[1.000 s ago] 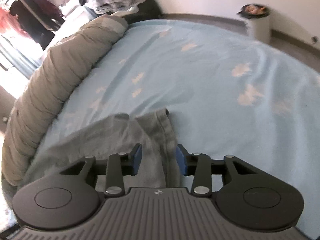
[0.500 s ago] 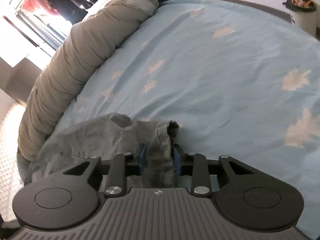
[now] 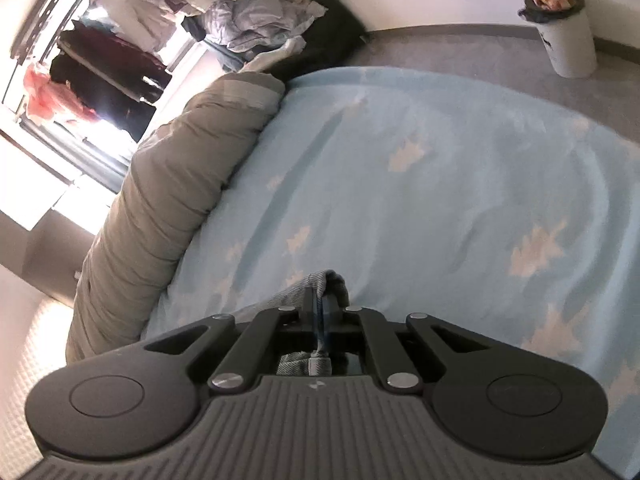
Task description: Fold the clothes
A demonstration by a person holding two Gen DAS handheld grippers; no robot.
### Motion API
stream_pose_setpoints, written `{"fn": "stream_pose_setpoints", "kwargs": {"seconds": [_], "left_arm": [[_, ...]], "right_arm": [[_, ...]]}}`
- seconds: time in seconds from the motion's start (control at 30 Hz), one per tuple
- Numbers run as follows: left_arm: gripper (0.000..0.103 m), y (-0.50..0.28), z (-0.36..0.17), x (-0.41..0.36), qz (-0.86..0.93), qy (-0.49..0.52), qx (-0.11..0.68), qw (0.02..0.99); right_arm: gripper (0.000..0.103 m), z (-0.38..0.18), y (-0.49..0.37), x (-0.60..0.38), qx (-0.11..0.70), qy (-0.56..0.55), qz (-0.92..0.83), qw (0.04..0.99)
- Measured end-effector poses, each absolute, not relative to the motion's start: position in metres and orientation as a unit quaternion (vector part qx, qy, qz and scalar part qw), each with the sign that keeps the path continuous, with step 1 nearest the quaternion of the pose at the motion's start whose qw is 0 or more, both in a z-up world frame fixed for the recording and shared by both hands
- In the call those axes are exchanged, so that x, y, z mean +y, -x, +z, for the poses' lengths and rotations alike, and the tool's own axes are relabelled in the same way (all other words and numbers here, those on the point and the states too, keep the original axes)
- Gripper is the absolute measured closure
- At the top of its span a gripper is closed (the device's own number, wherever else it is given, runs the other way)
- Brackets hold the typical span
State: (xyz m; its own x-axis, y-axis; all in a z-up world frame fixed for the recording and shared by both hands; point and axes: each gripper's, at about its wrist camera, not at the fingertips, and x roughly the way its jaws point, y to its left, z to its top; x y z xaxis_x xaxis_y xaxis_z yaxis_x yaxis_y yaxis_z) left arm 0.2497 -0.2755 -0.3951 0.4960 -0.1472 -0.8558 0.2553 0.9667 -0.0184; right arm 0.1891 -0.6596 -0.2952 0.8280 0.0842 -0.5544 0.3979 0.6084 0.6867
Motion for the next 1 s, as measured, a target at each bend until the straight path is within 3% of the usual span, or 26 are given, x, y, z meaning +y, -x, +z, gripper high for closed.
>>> {"fn": "stream_pose_setpoints", "kwargs": {"seconds": [0.23,0.4,0.5,0.57,0.6,0.73,1.0], "left_arm": [[0.039,-0.246,-0.391,-0.289,-0.131,-0.061,0.480,0.865],[0.039,-0.239,-0.400,-0.294,-0.133,-0.067,0.482,0.863],[0.039,-0.235,-0.400,-0.299,-0.147,-0.067,0.480,0.862],[0.039,-0.232,-0.397,-0.305,-0.169,-0.063,0.474,0.862],[0.039,-0.231,-0.395,-0.311,-0.182,-0.062,0.469,0.862],[0.038,-0.221,-0.386,-0.347,-0.254,-0.094,0.429,0.862],[0.038,-0.181,-0.387,-0.452,-0.421,-0.255,0.313,0.812]], "right_arm": [[0.101,-0.284,-0.233,-0.679,0.272,-0.415,-0.098,0.863],[0.099,-0.311,-0.256,-0.688,0.316,-0.384,-0.092,0.863],[0.079,-0.321,-0.247,-0.692,0.332,-0.375,-0.104,0.859],[0.058,-0.325,-0.234,-0.697,0.328,-0.392,-0.098,0.854],[0.056,-0.328,-0.228,-0.700,0.326,-0.401,-0.094,0.851],[0.057,-0.331,-0.215,-0.709,0.332,-0.419,-0.066,0.842],[0.058,-0.330,-0.251,-0.706,0.403,-0.375,0.011,0.835]]}}
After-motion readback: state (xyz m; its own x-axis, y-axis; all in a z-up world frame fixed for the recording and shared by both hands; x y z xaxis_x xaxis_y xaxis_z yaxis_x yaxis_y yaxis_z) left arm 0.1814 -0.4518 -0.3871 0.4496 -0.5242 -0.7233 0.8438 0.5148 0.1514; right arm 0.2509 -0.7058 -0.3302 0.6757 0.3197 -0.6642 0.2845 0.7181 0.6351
